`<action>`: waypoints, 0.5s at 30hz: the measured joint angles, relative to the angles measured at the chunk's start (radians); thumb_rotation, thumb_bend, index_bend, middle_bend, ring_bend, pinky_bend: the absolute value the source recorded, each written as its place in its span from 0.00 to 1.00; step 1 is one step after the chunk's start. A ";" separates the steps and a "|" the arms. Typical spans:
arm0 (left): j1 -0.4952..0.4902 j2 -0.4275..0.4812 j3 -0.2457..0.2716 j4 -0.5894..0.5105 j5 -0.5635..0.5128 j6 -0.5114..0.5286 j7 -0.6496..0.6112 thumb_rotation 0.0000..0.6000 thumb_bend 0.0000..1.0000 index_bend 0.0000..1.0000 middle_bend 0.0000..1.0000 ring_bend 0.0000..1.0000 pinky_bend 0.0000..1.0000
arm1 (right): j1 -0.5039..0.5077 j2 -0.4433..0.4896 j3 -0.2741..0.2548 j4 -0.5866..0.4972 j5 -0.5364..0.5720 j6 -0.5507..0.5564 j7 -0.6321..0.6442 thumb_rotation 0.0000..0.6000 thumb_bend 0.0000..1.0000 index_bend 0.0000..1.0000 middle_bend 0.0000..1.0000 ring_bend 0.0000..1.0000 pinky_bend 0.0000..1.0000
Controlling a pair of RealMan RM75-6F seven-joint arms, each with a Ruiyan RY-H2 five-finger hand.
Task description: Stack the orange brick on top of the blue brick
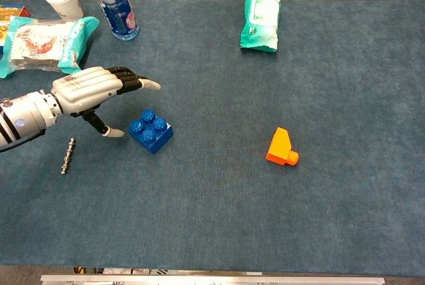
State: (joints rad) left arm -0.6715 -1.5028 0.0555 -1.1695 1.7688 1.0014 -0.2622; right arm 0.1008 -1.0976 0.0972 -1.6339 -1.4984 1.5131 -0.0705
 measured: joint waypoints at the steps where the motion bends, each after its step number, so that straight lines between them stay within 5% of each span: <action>1: -0.005 -0.005 -0.001 0.003 -0.005 -0.005 -0.004 1.00 0.15 0.10 0.16 0.16 0.10 | -0.001 0.000 0.000 0.001 0.000 0.001 0.001 1.00 0.19 0.26 0.32 0.25 0.30; 15: -0.074 -0.071 -0.036 0.002 -0.086 -0.071 -0.009 1.00 0.15 0.10 0.15 0.16 0.10 | -0.016 0.005 0.002 0.029 0.008 0.014 0.044 1.00 0.19 0.26 0.32 0.25 0.30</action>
State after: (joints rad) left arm -0.7459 -1.5738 0.0190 -1.1674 1.6832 0.9304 -0.2715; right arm 0.0851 -1.0924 0.0991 -1.6054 -1.4907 1.5272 -0.0268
